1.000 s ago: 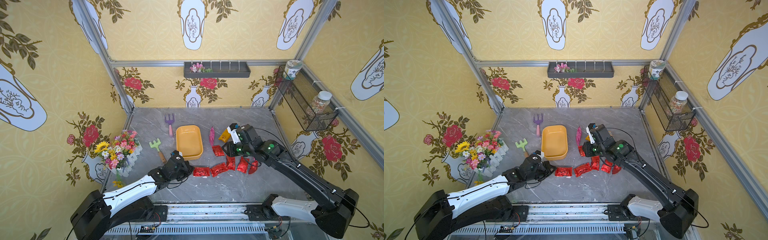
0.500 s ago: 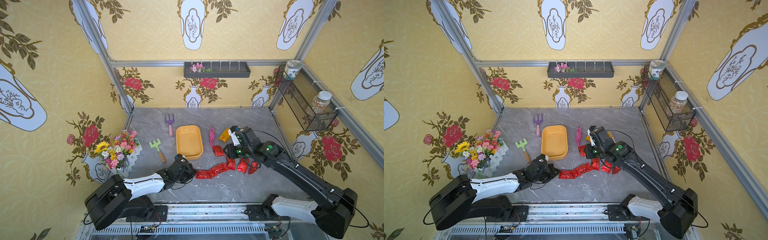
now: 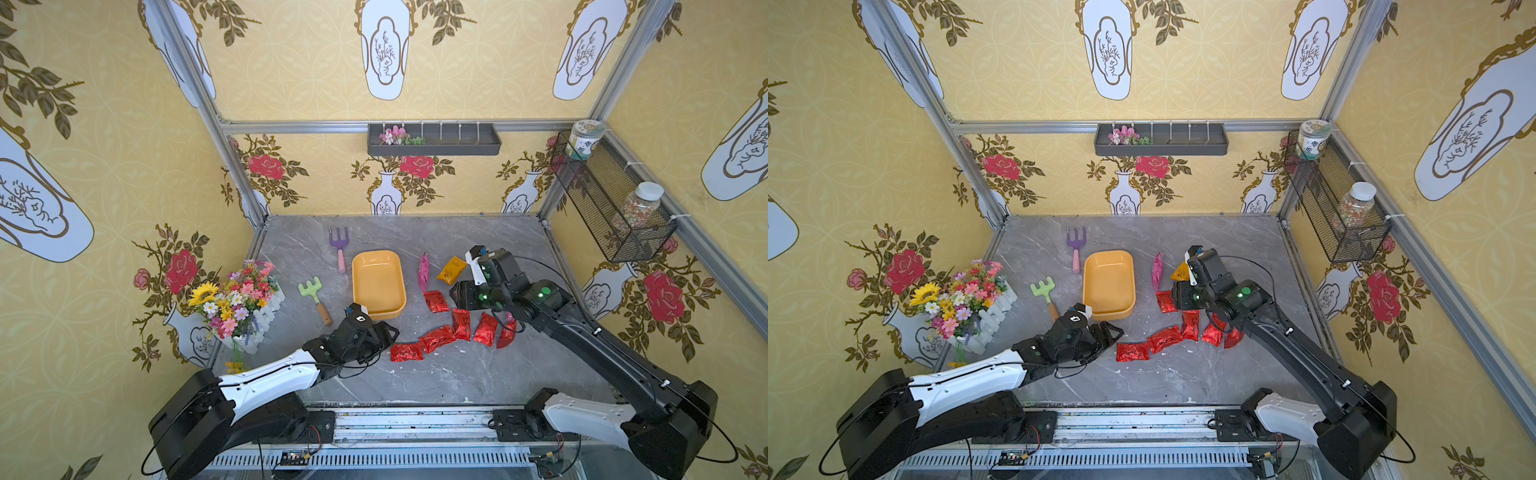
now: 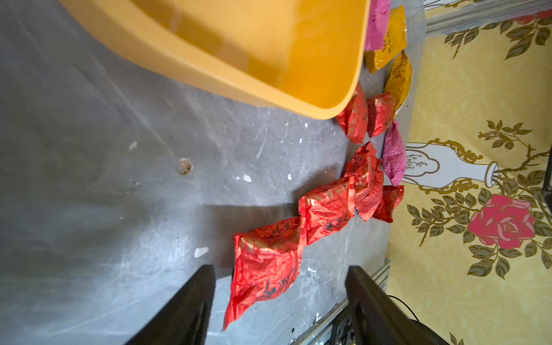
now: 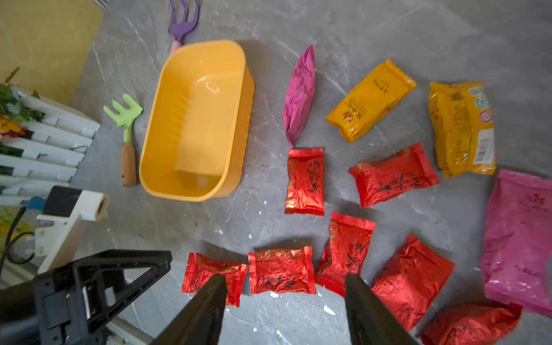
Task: Take the tea bags out of the storage box
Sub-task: Place the tea bag at the center of the board, then reset both arms
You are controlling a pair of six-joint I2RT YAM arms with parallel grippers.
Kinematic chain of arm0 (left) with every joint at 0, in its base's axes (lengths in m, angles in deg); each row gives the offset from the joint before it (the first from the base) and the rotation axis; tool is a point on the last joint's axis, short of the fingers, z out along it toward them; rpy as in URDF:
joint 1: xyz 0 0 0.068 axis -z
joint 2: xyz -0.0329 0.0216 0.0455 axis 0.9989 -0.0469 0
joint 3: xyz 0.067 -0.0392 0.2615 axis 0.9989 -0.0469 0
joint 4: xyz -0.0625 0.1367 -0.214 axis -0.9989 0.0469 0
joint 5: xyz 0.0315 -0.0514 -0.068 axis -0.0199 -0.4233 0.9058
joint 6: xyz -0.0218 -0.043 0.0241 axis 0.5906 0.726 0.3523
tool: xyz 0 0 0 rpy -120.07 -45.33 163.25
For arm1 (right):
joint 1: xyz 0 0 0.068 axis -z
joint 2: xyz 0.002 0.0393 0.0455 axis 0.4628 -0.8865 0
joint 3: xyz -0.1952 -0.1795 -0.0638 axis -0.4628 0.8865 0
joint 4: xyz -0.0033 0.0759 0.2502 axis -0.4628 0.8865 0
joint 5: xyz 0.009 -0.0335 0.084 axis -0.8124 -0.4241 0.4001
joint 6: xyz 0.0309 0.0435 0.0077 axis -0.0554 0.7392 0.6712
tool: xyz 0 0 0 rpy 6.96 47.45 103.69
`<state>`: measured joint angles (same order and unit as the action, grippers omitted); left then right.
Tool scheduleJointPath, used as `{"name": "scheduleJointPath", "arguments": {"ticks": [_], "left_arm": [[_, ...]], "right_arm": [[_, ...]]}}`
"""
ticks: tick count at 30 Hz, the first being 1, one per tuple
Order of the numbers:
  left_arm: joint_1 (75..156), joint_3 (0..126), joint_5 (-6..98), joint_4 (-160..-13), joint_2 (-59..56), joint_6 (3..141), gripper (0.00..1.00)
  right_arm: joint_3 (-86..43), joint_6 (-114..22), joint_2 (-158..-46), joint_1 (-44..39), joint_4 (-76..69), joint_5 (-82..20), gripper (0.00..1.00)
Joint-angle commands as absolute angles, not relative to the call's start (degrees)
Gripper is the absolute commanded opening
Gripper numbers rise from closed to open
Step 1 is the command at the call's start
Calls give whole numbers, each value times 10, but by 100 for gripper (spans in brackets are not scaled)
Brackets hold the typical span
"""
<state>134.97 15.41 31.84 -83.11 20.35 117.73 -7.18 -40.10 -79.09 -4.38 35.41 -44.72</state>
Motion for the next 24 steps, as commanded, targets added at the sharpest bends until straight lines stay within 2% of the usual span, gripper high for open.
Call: {"name": "scheduleJointPath", "arguments": {"ticks": [1,3,6,8,10,12,13,15,19,24], "left_arm": [[1350,195,272,-741,240,1127,79],[1350,237,213,-695,256,1100,81],[1350,289,118,-692,267,1013,88],[1349,306,57,-730,263,928,86],[1349,312,-13,-785,259,856,86],[1349,313,-97,-833,254,810,100],[1346,306,-116,-874,252,746,100],[1310,274,-110,-978,243,655,100],[1153,209,-57,-1014,246,671,100],[1045,32,-54,-1231,262,574,100]], "right_arm": [[-63,-387,-766,-40,277,-559,77],[-35,-362,-751,-39,231,-628,99],[45,-424,-736,-39,64,-676,99],[87,-469,-736,-39,-29,-704,98],[86,-534,-751,-36,-61,-722,97],[82,-597,-781,-28,-89,-753,97],[86,-622,-798,-17,-107,-768,97],[99,-637,-828,22,-126,-773,97],[173,-628,-867,113,-185,-757,97],[272,-657,-902,132,-304,-763,97]]}}
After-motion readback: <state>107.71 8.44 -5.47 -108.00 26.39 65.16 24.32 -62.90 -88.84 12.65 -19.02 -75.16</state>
